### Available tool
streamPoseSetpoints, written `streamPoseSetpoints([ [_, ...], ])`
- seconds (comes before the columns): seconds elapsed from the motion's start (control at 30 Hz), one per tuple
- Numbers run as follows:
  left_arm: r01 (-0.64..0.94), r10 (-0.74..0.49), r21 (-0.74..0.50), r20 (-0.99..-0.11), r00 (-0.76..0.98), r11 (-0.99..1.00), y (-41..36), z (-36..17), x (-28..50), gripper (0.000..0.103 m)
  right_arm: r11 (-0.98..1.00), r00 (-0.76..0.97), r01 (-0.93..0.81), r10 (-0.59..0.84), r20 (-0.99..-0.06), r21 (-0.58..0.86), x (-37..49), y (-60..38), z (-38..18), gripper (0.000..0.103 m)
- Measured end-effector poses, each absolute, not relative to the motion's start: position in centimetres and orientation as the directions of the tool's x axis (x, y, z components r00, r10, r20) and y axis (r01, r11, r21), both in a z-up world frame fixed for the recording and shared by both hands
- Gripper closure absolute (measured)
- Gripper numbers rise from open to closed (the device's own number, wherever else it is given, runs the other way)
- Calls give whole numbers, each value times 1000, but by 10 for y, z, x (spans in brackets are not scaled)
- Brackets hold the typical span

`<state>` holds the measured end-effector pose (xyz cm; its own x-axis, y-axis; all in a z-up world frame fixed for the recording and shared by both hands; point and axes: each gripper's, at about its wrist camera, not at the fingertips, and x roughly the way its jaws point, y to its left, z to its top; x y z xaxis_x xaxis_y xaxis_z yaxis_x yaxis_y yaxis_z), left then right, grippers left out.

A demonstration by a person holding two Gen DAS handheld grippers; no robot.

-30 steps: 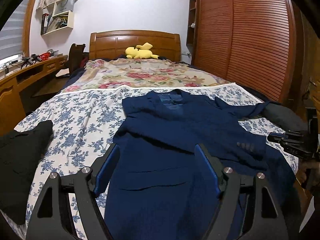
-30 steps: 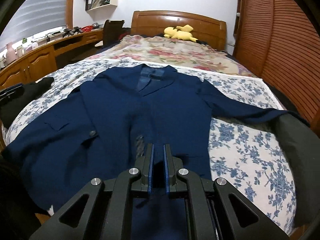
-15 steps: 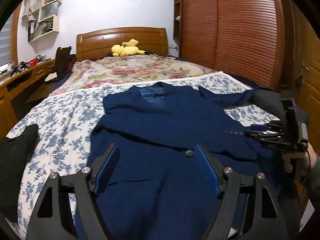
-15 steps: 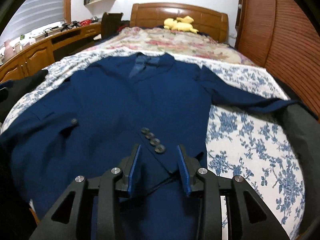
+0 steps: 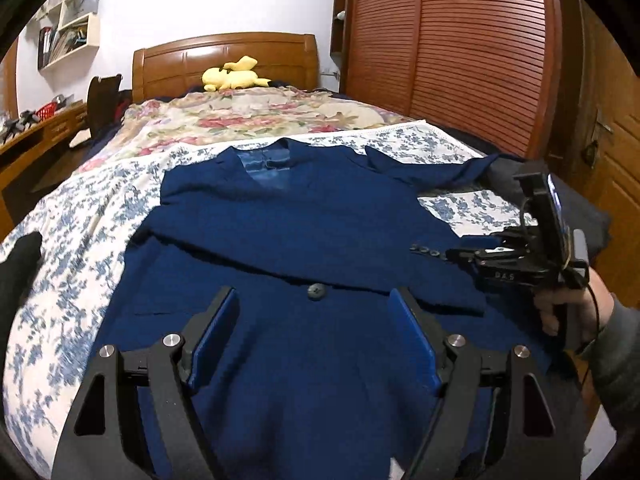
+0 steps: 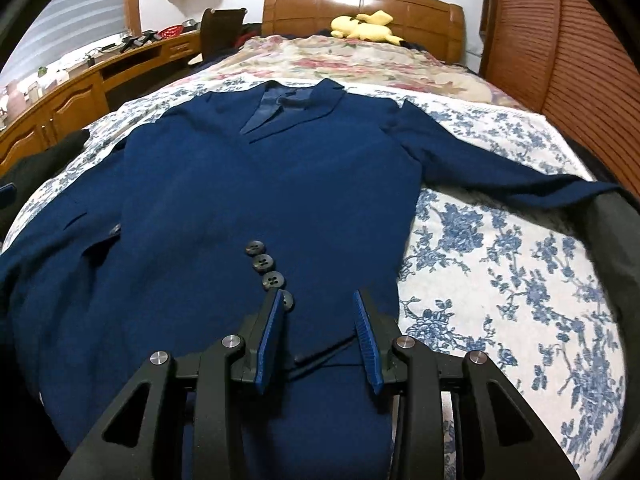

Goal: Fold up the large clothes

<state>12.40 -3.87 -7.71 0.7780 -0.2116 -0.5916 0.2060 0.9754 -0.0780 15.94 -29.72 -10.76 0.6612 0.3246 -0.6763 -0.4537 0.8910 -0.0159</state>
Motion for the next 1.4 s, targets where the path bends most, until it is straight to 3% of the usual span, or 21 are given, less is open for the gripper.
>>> streamPoseSetpoints([
  [0.2, 186, -196, -80, -606, 771, 979, -46, -82, 122, 25, 868, 625, -496, 388, -677, 40, 163, -306, -113, 67],
  [0.23, 183, -196, -84, -606, 771, 980, -46, -84, 123, 25, 861, 623, -506, 395, -676, 37, 161, -305, -112, 77],
  [0.27, 179, -195, -87, -608, 769, 980, -46, -86, 123, 25, 853, 623, -521, 401, -672, 27, 159, -304, -112, 94],
  [0.37, 173, -183, -76, -619, 764, 982, -46, -95, 128, 25, 854, 648, -520, 391, -653, -5, 153, -306, -110, 103],
  [0.6, 184, -180, -60, -633, 753, 981, -36, -105, 146, 25, 912, 756, -409, 309, -578, -47, 146, -329, -103, 103],
  [1.03, 262, -250, -68, -596, 763, 963, -37, -106, 207, 25, 945, 785, -327, 273, -556, 2, 150, -353, -96, 103],
  [1.13, 270, -271, -94, -602, 751, 958, -35, -116, 212, 25, 955, 784, -296, 250, -568, 12, 162, -359, -94, 97],
  [1.2, 272, -278, -105, -607, 744, 957, -35, -120, 213, 25, 961, 786, -275, 232, -573, 12, 172, -364, -92, 88],
  [1.27, 273, -285, -115, -603, 745, 955, -35, -121, 213, 25, 965, 780, -261, 214, -588, 5, 186, -368, -90, 64],
  [1.4, 271, -289, -121, -591, 753, 955, -35, -122, 209, 25, 971, 763, -236, 206, -613, 32, 217, -379, -87, 48],
])
